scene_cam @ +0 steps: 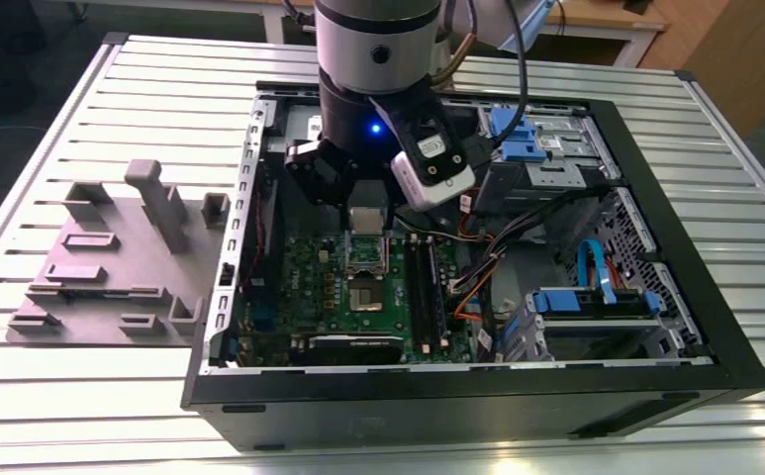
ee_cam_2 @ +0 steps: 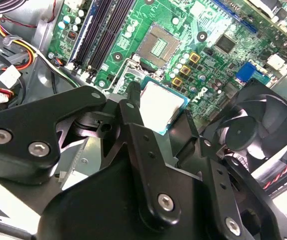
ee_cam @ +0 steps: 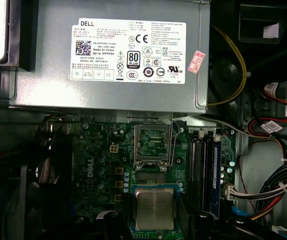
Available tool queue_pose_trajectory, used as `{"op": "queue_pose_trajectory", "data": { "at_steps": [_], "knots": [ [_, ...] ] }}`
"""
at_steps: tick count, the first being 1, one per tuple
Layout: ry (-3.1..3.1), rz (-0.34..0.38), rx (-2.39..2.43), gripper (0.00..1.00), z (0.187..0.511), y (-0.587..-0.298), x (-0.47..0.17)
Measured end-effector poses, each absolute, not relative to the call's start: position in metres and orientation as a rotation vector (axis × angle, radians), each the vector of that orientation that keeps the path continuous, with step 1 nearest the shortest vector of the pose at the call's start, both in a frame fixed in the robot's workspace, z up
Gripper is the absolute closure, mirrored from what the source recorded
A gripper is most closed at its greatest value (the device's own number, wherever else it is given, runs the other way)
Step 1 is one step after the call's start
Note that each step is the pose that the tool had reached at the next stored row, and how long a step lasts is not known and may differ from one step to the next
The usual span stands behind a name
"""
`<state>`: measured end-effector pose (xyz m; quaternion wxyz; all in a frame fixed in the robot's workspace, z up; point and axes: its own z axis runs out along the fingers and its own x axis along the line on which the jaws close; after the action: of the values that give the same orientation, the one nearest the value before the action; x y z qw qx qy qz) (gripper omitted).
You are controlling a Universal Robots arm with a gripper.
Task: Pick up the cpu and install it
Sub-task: 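Place the cpu into insertion slot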
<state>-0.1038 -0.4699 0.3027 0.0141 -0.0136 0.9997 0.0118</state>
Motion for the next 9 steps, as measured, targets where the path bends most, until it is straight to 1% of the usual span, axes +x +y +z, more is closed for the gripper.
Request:
{"op": "queue_pose_trajectory", "data": {
  "at_steps": [9],
  "knots": [
    [3.112, 0.037, -0.042, 0.53, 0.2986, -0.4726, -0.1038]
  ]
}}
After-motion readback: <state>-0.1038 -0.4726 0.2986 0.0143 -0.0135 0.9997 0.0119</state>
